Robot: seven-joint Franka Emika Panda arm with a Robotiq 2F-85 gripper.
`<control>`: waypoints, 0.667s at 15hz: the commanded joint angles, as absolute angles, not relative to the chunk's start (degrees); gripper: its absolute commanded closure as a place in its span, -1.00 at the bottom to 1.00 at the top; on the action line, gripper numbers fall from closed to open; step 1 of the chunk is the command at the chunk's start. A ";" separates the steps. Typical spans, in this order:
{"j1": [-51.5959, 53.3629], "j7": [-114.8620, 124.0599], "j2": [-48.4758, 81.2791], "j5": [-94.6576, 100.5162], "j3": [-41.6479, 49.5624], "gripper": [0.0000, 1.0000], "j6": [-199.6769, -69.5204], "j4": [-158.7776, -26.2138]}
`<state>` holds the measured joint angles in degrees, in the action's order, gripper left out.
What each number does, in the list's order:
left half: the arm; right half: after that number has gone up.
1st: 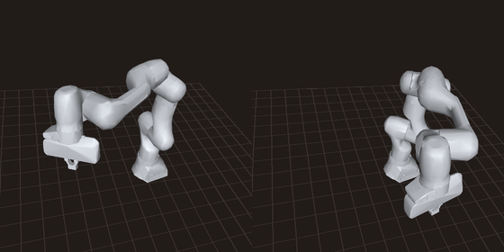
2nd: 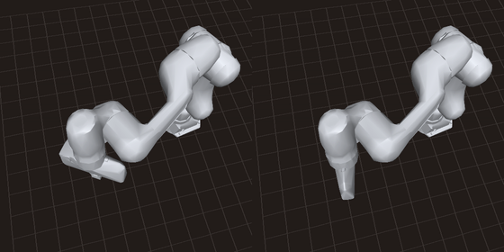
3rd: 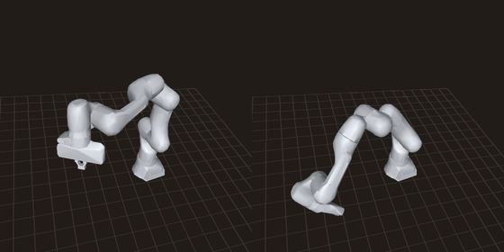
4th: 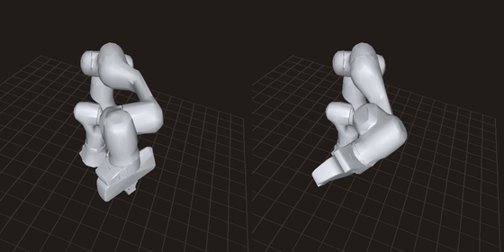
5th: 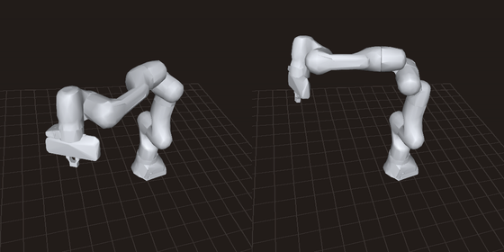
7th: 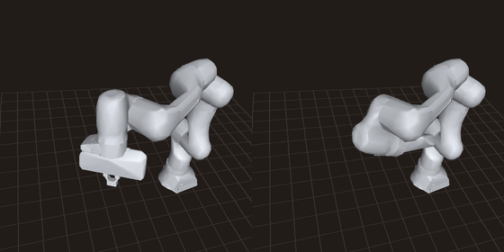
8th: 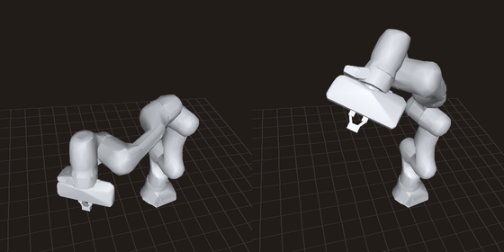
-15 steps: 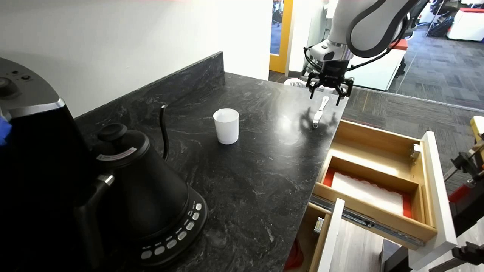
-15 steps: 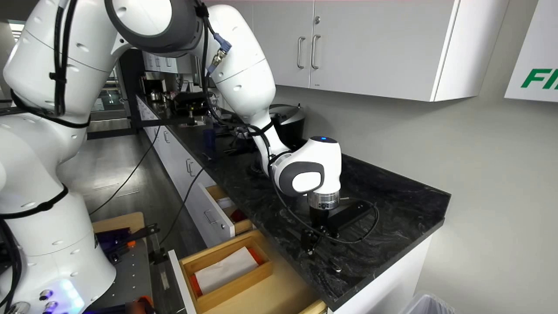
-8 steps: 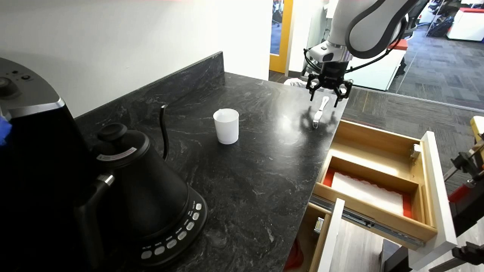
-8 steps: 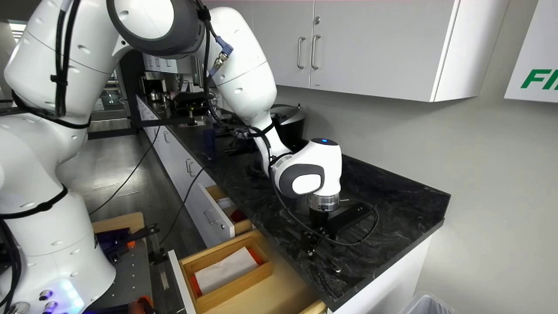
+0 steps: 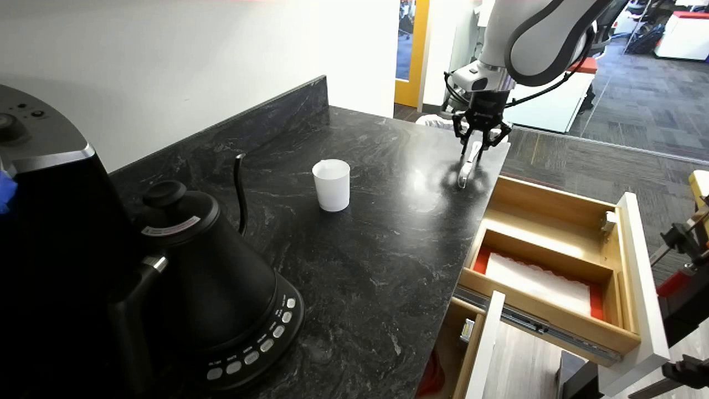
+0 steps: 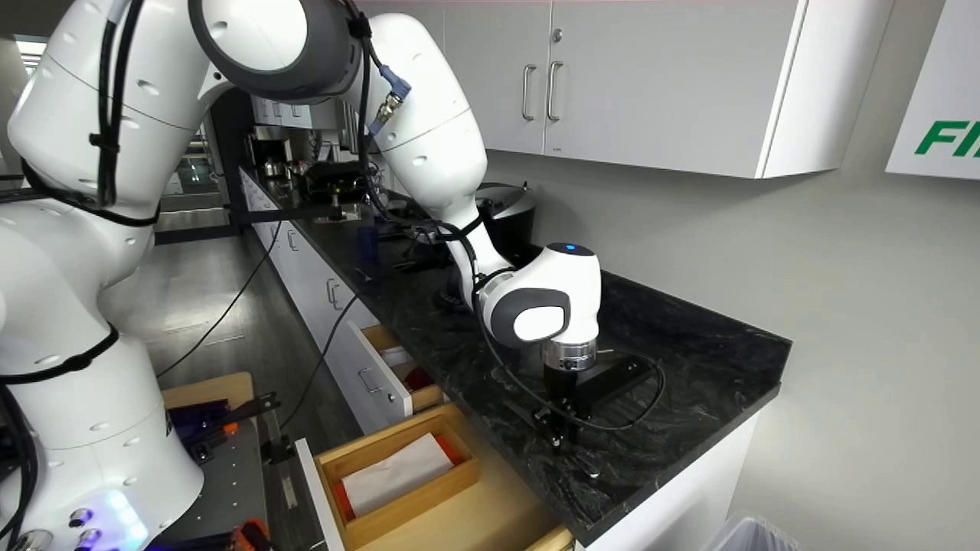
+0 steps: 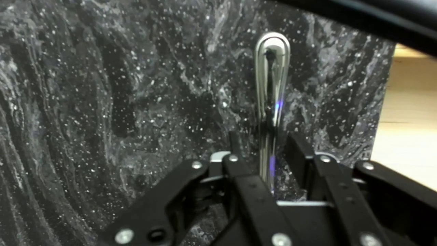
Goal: Pick up the butter knife from the countertop and put it inside the open drawer
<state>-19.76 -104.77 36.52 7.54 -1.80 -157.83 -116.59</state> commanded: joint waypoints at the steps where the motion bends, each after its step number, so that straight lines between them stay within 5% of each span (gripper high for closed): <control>1: -21.97 -106.97 36.61 5.83 -3.73 0.81 -156.46 -115.93; 4: -22.48 -107.18 36.53 4.73 -4.44 0.96 -155.38 -115.90; 10: -22.30 -106.57 36.48 3.72 -4.18 0.88 -155.07 -115.82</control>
<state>-21.09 -105.38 36.54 4.98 -3.33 -156.83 -116.46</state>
